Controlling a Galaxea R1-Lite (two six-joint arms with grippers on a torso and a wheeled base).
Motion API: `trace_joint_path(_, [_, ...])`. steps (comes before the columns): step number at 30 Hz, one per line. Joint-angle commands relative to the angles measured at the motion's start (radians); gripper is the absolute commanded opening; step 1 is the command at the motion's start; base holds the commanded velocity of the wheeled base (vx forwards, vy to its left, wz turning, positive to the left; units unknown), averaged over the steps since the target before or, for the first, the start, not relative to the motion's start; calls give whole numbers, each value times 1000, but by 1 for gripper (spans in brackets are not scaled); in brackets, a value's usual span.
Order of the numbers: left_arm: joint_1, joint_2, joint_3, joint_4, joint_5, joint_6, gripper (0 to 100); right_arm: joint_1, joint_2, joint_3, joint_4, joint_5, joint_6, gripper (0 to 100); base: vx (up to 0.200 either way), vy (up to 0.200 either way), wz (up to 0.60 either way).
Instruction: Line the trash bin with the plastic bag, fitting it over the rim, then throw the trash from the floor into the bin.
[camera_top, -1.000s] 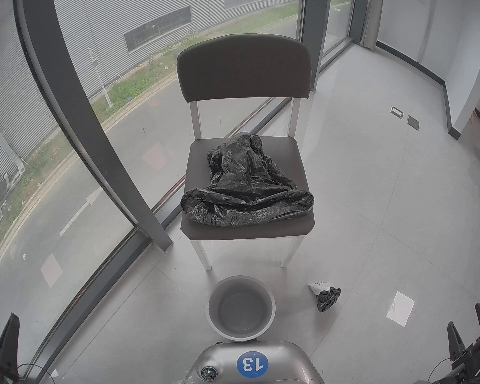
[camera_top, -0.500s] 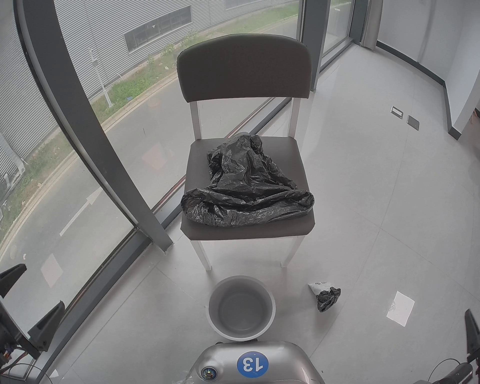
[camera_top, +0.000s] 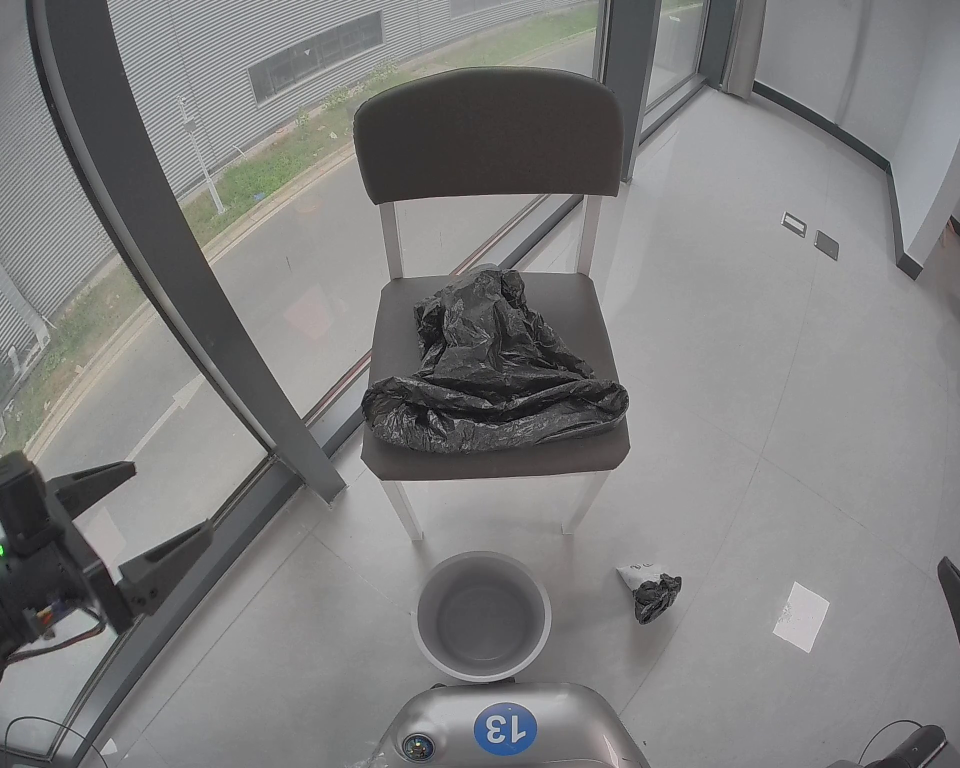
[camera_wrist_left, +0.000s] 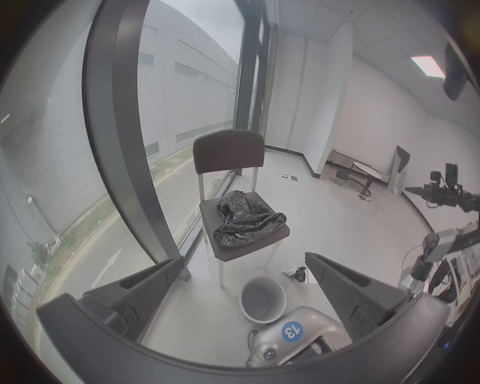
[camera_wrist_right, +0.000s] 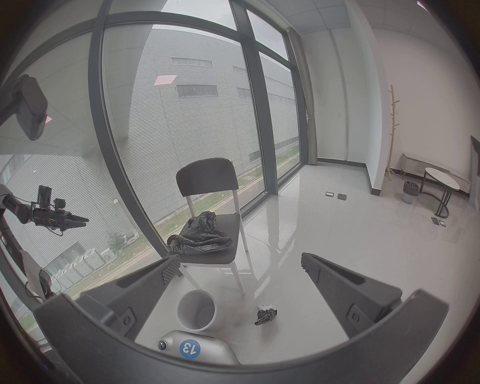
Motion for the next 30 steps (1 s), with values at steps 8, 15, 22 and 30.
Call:
trace_joint_path(8, [-54,451,-25,-230,77,-124,100,9,330,-18,-52,49,-14,100,0,0,0])
trace_joint_path(15, [-48,538,-23,-278,73,-151,100,7,399,-34,-58,95,-11,100,0,0,0])
trace_joint_path(22, [-38,658,-34,-402,74,-151,100,7,456,-26,-134,95,-7,100,0,0,0])
trace_joint_path(30, [-38,885,-127,-589,74,-145,100,9,413,-3,-176,96,13,100,0,0,0])
